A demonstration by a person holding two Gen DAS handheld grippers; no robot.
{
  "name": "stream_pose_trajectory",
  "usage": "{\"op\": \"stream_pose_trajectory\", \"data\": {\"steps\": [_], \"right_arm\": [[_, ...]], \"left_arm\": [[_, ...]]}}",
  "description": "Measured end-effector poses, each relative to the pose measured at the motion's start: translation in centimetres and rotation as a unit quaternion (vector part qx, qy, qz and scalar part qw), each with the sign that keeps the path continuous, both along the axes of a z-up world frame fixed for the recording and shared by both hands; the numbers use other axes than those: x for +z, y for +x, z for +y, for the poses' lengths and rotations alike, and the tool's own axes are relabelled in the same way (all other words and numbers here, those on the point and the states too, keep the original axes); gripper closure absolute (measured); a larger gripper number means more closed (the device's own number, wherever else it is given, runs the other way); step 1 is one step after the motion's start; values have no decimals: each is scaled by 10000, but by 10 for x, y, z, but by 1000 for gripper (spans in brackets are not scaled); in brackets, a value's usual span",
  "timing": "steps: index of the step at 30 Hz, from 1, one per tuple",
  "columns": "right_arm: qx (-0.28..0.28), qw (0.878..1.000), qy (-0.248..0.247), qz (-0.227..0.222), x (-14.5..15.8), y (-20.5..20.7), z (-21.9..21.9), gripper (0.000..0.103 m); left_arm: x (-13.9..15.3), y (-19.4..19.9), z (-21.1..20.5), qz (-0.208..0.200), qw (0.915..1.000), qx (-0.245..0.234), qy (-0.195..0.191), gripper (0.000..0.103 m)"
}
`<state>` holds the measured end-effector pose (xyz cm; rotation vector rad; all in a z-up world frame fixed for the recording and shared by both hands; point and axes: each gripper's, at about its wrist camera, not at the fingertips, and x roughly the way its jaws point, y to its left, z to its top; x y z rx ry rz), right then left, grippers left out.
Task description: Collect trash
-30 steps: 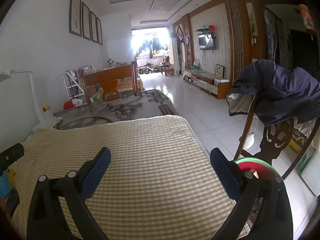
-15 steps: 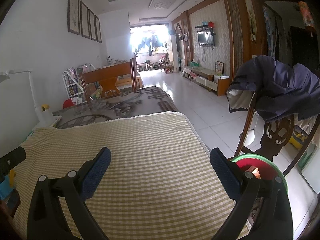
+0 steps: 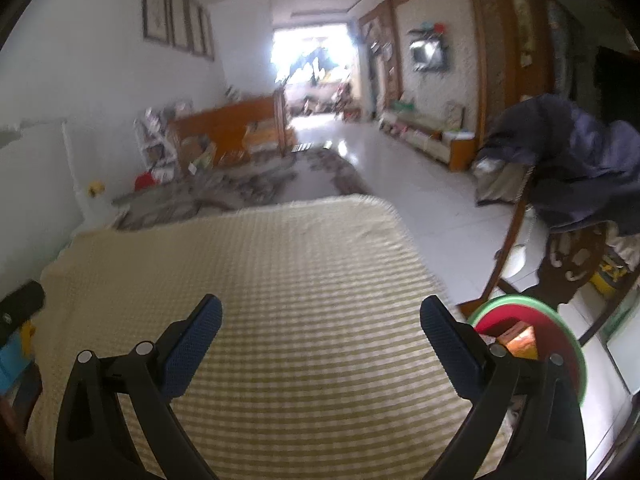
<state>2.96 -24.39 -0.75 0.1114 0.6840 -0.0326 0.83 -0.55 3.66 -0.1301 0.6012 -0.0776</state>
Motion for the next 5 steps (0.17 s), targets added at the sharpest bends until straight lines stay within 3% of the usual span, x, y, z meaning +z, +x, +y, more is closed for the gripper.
{"op": "stream_pose_trajectory", "data": {"steps": [5], "right_arm": [[215, 9914, 183, 1282, -47, 61, 0, 7]], "left_arm": [[-7, 5, 12, 162, 9994, 263, -177, 5]]}}
